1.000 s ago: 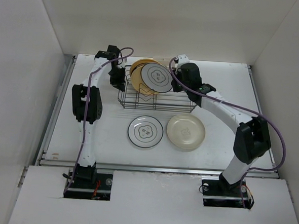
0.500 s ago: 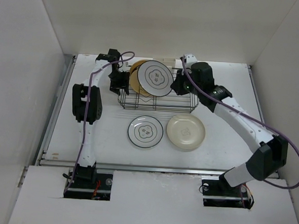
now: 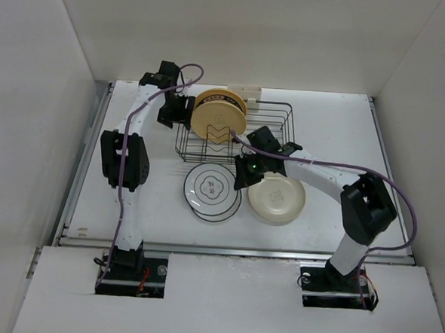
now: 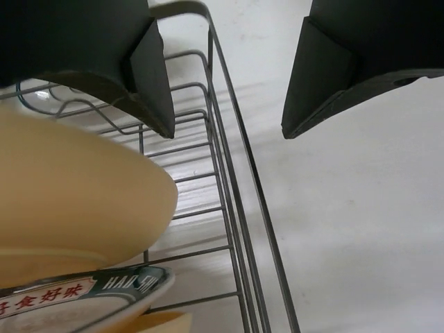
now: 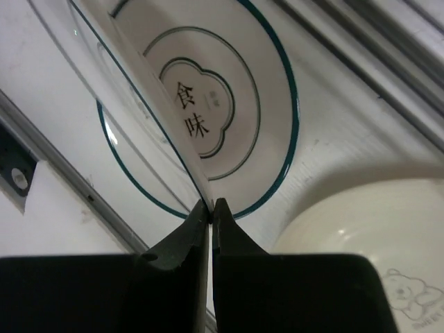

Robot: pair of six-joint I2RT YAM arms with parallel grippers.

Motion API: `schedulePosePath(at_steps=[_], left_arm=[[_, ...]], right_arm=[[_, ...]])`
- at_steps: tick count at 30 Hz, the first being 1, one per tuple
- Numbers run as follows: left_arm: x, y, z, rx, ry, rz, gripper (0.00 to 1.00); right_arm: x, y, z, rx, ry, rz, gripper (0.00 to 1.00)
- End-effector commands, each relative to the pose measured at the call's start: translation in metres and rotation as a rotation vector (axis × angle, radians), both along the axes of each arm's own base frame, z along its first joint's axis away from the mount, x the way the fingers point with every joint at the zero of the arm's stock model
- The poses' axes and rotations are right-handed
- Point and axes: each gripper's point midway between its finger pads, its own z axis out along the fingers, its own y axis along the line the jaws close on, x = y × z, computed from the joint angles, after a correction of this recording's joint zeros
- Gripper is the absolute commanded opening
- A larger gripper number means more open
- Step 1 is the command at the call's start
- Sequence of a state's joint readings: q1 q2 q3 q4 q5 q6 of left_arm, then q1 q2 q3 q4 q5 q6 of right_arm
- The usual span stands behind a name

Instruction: Unload the plates from the dish rack

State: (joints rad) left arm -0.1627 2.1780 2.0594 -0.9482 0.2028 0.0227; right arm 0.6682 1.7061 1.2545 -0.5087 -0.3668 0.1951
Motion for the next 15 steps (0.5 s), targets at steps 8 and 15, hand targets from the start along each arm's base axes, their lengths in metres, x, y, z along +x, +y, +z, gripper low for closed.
schedulePosePath(at_steps=[8,15], left_arm=[[0.004,0.005,0.099,0.102,-0.313,-0.117,0.72],[0.004,-0.015,0.116,0.128,-0.455,-0.346,0.73]], right_arm=[[0.013,0.001,-0.009,-0.087,-0.024,-0.031,0.62],[0.015,-0.005,0.015,-0.098,-0.115,-0.063,0.71]])
